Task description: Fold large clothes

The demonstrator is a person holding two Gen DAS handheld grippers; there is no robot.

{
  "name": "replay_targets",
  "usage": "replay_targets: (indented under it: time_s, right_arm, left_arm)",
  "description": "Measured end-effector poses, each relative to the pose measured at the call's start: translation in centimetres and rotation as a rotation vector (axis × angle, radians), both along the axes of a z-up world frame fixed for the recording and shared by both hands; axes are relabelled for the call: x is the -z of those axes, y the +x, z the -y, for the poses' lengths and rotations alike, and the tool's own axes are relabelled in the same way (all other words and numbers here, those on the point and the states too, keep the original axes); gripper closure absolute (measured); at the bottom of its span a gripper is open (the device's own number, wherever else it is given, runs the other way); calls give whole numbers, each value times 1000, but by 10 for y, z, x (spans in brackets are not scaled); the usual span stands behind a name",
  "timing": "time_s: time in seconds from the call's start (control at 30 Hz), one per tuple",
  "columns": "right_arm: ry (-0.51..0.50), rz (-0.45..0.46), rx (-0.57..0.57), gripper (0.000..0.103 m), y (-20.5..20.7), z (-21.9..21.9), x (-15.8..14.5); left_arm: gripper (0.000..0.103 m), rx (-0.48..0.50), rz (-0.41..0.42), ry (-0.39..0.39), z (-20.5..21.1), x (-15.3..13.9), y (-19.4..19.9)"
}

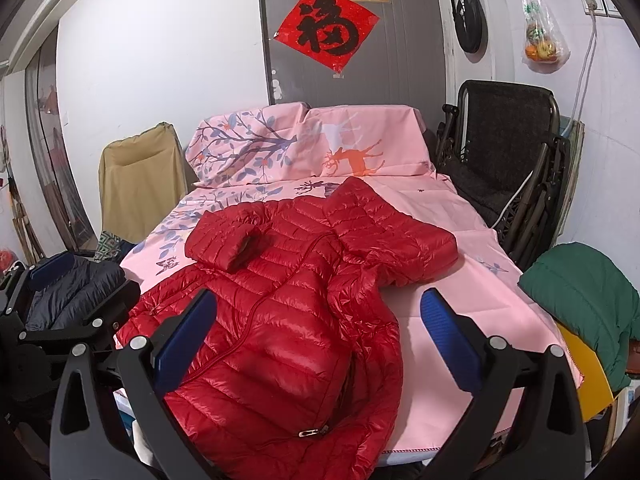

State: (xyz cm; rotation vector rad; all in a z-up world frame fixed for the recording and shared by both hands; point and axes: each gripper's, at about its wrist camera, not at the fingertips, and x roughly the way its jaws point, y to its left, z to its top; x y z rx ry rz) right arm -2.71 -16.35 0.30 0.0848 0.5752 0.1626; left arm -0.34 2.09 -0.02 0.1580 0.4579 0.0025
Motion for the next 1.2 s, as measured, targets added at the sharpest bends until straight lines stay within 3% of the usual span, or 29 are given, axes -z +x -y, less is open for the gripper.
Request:
replay_targets:
  time_s: [1.2]
  right_arm:
    - [5, -38, -18, 4, 10, -3, 10]
  left_arm:
    - [3, -31, -7, 28, -6, 8, 4]
